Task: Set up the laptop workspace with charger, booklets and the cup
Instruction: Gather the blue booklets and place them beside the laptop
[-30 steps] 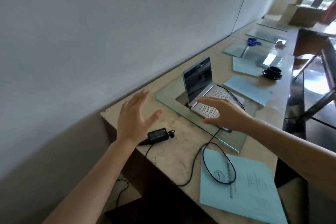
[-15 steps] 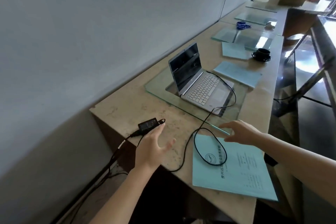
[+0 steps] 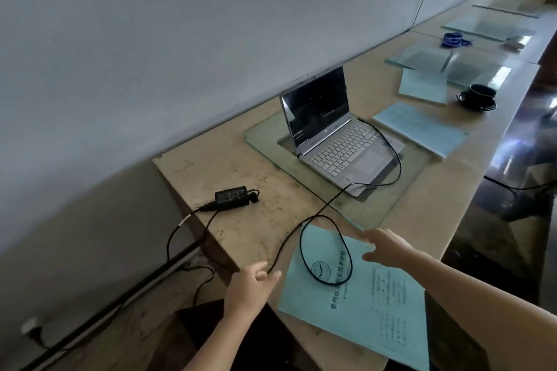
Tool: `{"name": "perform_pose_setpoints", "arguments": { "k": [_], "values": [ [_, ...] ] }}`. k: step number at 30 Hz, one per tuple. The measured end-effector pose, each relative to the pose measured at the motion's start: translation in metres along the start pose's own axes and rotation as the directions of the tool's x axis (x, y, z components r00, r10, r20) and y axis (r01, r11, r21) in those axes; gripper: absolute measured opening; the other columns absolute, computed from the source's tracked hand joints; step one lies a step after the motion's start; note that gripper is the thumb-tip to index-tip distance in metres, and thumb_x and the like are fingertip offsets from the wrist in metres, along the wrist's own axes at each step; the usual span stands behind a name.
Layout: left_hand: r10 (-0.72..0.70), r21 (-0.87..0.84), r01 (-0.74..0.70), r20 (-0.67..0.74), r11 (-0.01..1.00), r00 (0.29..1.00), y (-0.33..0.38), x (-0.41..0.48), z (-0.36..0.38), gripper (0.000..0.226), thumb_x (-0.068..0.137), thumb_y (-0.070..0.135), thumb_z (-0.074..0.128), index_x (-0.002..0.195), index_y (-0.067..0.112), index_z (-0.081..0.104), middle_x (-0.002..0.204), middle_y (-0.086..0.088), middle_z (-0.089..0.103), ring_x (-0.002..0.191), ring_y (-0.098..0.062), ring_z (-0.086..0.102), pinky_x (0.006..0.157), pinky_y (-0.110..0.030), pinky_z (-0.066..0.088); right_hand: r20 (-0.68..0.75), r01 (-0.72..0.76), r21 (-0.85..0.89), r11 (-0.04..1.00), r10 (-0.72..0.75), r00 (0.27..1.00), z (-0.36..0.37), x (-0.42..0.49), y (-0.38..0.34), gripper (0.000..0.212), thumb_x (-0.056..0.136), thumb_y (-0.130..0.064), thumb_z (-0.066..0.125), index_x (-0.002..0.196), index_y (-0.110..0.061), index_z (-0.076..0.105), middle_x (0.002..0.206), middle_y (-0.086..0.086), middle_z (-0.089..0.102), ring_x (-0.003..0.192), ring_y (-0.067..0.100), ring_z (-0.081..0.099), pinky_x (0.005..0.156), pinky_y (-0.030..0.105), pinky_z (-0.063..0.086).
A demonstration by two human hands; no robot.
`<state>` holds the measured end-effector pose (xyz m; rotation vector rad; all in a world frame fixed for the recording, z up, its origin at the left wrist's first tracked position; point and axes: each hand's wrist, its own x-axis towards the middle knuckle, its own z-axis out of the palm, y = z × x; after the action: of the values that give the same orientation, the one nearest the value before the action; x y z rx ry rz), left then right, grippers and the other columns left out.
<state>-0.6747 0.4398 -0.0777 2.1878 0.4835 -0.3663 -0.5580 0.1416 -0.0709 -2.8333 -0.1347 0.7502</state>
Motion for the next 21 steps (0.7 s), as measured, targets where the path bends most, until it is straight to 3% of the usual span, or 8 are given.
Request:
{"name": "perform_pose_setpoints", "arguments": {
  "k": [3,6,11,15,17,21],
  "values": [
    [-0.19,0.001,0.19,-0.004,0.982,0.982,0.003,-0.011,0.032,0.05,0.078,0.051,0.064,0.115,0.018,0.063,0.107,0.004,0.071,0.101,-0.013,0.065,0.078,-0.023,0.048,0.042,0.065,-0.008,0.998,-0.064,0.997,0.01,0.012,0.015,0.063,0.082,-0.032,0.071,0.14,-0.025,0.047,0.138,-0.003,0.056,0.123,0.017,0.053,0.101,0.03,0.045],
    [-0.313,0.082,0.313,-0.01,0.946,0.95,0.009,-0.019,0.059,0.024,0.078,0.046,0.062,0.08,0.023,0.062,0.082,0.008,0.068,0.086,-0.014,0.067,0.067,-0.026,0.049,0.053,0.147,-0.023,0.989,-0.145,0.988,0.013,0.025,0.028,0.054,0.083,-0.031,0.067,0.135,-0.027,0.051,0.133,-0.006,0.059,0.119,0.016,0.056,0.097,0.029,0.046],
    [-0.46,0.001,0.46,-0.017,0.888,0.888,0.018,-0.029,0.091,0.032,0.082,0.043,0.059,0.076,0.012,0.058,0.072,-0.003,0.069,0.061,-0.016,0.066,0.06,-0.027,0.052,0.103,0.309,-0.087,0.947,-0.3,0.948,0.0,0.048,0.034,0.037,0.083,-0.025,0.063,0.119,-0.027,0.061,0.112,-0.002,0.069,0.1,0.02,0.064,0.078,0.028,0.05],
    [-0.553,-0.353,0.538,0.067,0.765,0.83,0.023,-0.049,0.124,0.033,0.084,0.034,0.063,0.063,0.01,0.055,0.064,-0.009,0.066,0.049,-0.018,0.062,0.053,-0.026,0.05,0.144,0.361,-0.078,0.929,-0.348,0.926,0.0,0.059,0.031,0.03,0.08,-0.026,0.065,0.109,-0.021,0.067,0.103,0.002,0.07,0.094,0.022,0.064,0.07,0.025,0.044],
    [-0.609,-0.543,0.548,0.083,0.636,0.789,0.027,-0.053,0.134,0.025,0.084,0.031,0.065,0.073,0.009,0.058,0.068,-0.009,0.065,0.054,-0.019,0.063,0.059,-0.029,0.052,0.152,0.348,-0.042,0.937,-0.338,0.929,0.001,0.06,0.03,0.023,0.078,-0.028,0.066,0.1,-0.023,0.069,0.093,0.001,0.069,0.085,0.02,0.063,0.066,0.025,0.042],
    [-0.67,-0.746,0.509,0.114,0.43,0.734,0.031,-0.053,0.141,0.025,0.083,0.024,0.067,0.092,0.002,0.057,0.081,-0.01,0.062,0.071,-0.022,0.063,0.075,-0.036,0.051,0.164,0.285,0.085,0.955,-0.295,0.941,0.006,0.057,0.037,0.022,0.077,-0.027,0.069,0.098,-0.02,0.072,0.083,-0.002,0.069,0.077,0.016,0.063,0.065,0.024,0.047]
  ]
}}
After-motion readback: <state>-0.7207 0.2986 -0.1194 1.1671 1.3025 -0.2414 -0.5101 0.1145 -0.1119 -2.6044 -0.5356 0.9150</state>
